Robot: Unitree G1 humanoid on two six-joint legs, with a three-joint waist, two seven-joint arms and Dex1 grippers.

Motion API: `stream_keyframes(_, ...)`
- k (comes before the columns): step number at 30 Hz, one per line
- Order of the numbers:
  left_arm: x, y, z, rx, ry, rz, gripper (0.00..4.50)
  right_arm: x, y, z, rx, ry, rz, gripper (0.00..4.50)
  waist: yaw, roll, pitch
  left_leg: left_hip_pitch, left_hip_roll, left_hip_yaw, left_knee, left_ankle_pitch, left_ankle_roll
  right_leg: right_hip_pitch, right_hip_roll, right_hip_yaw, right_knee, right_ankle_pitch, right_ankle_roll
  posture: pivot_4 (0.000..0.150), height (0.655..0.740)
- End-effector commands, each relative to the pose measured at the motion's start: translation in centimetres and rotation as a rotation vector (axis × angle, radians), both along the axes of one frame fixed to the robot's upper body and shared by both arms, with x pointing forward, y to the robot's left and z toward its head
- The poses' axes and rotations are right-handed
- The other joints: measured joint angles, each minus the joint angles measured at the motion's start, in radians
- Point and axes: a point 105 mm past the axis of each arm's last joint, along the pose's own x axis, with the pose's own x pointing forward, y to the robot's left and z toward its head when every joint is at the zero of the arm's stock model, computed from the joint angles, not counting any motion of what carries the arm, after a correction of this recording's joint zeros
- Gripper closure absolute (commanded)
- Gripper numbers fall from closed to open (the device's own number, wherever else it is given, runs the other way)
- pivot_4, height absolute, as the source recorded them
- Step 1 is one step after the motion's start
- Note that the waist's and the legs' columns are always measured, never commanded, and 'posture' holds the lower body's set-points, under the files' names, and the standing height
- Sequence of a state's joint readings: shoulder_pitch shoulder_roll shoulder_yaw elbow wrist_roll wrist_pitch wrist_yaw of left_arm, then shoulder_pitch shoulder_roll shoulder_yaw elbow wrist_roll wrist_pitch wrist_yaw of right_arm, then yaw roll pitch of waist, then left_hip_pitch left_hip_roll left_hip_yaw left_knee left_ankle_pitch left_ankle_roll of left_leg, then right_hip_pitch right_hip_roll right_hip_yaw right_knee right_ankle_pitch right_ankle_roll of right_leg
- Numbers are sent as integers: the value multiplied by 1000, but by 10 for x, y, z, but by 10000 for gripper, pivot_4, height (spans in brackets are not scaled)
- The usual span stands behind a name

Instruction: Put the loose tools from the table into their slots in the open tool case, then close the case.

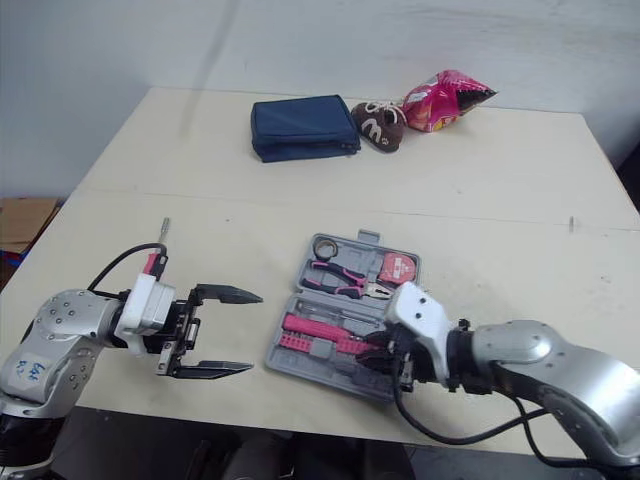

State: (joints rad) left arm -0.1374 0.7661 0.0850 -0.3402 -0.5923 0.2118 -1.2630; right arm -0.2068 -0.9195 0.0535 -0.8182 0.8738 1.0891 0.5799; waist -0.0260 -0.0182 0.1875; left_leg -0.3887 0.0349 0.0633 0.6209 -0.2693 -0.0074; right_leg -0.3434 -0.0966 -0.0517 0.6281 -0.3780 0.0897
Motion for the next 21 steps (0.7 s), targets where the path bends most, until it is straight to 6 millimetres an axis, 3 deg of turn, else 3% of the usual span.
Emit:
stream_keyframes(1,-4,-2,3,19,-11,-14,0,-2,10,-3,-28,-20,-2,37438,0,0,0,0,0,0,0,0,0,0,0,0,0,0,0,1500,7400)
stream_keyframes(21,-7,-5,5,27,10,-7,0,1,16,-22,-129,26,-30,37438,-2,0,0,-1,0,0,1,-1,2,0,0,0,1,0,0,1500,7400)
